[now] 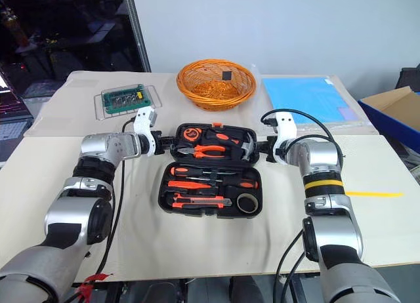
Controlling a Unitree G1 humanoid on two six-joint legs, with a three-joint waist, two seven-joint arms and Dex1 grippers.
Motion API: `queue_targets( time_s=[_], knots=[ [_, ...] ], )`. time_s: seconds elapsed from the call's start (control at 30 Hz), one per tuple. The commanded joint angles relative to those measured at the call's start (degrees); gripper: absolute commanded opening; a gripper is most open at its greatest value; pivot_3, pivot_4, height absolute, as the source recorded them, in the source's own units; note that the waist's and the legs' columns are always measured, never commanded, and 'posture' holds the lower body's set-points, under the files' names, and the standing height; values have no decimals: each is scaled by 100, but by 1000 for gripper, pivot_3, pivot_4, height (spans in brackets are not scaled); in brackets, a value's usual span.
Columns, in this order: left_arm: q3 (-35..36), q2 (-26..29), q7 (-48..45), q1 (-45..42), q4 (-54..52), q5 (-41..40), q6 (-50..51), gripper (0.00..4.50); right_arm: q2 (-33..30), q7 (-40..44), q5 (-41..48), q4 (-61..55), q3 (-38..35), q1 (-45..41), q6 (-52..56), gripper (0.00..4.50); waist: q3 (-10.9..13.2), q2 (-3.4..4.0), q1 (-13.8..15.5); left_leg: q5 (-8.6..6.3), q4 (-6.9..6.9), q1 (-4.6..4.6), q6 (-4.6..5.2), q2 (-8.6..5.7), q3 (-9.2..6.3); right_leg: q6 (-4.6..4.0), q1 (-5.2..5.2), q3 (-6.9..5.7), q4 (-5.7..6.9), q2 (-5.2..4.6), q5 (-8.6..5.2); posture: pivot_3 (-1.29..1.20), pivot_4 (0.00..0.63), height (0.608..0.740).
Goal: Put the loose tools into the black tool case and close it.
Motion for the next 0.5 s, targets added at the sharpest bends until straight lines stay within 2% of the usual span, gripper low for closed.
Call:
queue_targets(
  time_s=[0.03,0.13,0.23,0.3,0.37,0.5],
  knots=[
    [-139,16,-1051,174,-995,-185,-651,0,86,15,-333,-836,130,69,-1671,16,8,5,-18,1,0,0,-1,0,1,0,-3,2,1,0,1,0,150,740],
    [-335,99,-1224,805,-2077,141,-2081,0,242,-19,-366,-1901,151,546,-2228,16,22,16,-26,2,-1,-13,-4,2,0,0,-17,3,7,0,1,0,150,740],
    [-530,201,-1298,1261,-2502,414,-2710,0,415,165,-333,-2567,201,1149,-2950,16,22,16,-7,9,0,-71,-14,3,2,-7,-80,8,35,1,10,0,150,740],
    [-780,243,-1305,1688,-2906,725,-3319,0,622,131,-85,-3165,-12,1689,-3232,16,22,17,20,12,1,-86,-21,3,0,-8,-98,7,66,1,11,0,150,740],
    [-974,278,-1231,2101,-3329,1049,-3951,0,709,84,206,-3914,-185,2182,-2989,16,22,17,35,12,0,-87,-20,3,1,-7,-98,7,62,0,11,0,150,740],
    [-968,476,-1398,2632,-3756,1207,-4518,0,297,433,162,-5006,-222,3263,-3149,16,23,17,93,11,4,-91,-19,-8,5,1,-93,3,59,-18,10,0,150,740]
  ],
)
